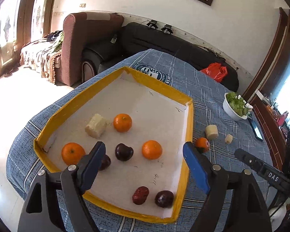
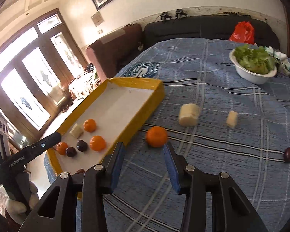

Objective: Organize fruits
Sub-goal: 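Move both open grippers back over the remaining orange and white chunks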

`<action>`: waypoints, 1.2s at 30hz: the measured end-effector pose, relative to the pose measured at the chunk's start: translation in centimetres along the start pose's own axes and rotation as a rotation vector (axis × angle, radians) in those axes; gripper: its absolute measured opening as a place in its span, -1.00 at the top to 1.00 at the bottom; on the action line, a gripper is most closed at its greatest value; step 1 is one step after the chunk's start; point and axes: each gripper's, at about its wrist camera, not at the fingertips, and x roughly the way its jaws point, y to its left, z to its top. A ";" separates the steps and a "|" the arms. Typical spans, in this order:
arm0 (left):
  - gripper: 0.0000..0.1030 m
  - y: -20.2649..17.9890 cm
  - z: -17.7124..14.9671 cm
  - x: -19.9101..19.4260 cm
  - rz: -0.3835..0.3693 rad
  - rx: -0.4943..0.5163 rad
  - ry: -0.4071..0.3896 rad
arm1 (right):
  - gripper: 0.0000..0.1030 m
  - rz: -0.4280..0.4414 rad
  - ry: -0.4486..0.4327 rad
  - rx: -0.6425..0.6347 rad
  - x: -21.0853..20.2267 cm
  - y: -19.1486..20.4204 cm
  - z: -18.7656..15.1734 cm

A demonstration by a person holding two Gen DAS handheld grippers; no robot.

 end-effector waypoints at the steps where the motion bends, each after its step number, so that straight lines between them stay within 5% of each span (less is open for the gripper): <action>1: -0.59 -0.6 0.0 0.0 -0.003 0.015 0.002 | 0.10 -0.017 -0.008 0.023 -0.6 -1.4 -0.1; 11: -0.59 -7.8 -1.6 1.4 -0.070 0.208 0.050 | 0.10 -0.248 -0.114 0.300 -8.6 -17.7 -2.4; 15: -0.59 -9.8 -2.5 2.8 -0.088 0.255 0.092 | 0.10 -0.299 -0.135 0.374 -10.0 -21.3 -3.0; 22: -0.59 -11.3 -3.1 4.1 -0.093 0.281 0.128 | 0.10 -0.257 -0.116 0.366 -8.3 -20.6 -2.5; 28: -0.59 -11.8 -3.1 5.2 -0.104 0.282 0.153 | 0.05 -0.164 -0.038 0.298 -3.1 -17.2 0.1; 36: -0.58 -13.0 -2.2 6.5 -0.107 0.306 0.162 | 0.04 -0.152 0.014 0.208 3.4 -13.1 2.9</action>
